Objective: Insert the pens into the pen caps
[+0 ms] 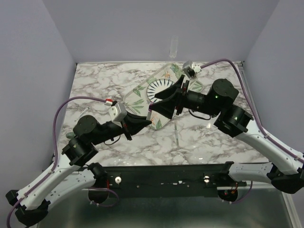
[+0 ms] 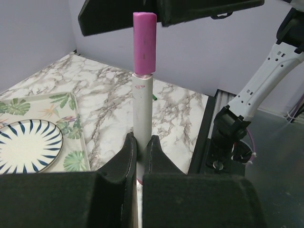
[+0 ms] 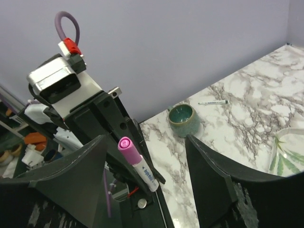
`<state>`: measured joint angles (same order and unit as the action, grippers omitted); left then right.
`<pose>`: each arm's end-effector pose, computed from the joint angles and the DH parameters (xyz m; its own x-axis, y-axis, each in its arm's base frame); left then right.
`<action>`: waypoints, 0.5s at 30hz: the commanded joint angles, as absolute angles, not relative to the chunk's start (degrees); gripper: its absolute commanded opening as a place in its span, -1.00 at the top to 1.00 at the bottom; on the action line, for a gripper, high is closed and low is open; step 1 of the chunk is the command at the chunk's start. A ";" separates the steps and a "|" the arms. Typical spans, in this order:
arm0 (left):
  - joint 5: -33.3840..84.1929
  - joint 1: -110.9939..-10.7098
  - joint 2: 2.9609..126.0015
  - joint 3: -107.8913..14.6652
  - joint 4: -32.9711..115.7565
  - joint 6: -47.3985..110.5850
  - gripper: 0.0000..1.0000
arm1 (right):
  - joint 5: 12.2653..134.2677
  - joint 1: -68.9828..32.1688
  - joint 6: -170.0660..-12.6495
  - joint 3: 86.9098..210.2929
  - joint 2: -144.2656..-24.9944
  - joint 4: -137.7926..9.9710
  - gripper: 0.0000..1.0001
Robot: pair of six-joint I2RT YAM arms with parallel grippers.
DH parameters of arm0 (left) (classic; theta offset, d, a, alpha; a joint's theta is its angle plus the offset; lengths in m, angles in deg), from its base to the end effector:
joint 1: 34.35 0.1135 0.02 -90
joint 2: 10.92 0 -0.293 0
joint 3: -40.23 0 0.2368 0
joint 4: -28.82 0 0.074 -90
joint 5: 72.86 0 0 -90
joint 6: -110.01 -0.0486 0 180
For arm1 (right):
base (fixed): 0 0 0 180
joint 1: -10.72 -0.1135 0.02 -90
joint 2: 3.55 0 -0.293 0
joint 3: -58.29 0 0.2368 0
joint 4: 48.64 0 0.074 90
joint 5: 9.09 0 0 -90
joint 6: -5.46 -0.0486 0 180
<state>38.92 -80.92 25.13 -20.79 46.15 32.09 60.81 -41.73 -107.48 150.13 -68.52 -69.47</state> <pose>0.0665 -0.0965 0.4017 -0.1047 -0.1721 -0.9795 0.9258 0.3429 -0.1592 0.1246 0.1895 0.4986 -0.3123 0.1943 -0.9299 -0.9025 0.2450 0.3543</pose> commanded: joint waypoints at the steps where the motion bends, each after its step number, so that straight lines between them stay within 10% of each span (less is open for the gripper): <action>1: 40.52 -80.76 25.11 -20.85 45.34 32.49 1.00 | 60.34 -42.10 -107.83 151.89 -69.99 -68.94 -0.49; 15: 38.59 -80.76 25.73 -20.59 46.48 32.58 1.00 | 61.48 -43.16 -110.30 148.64 -69.73 -64.02 0.01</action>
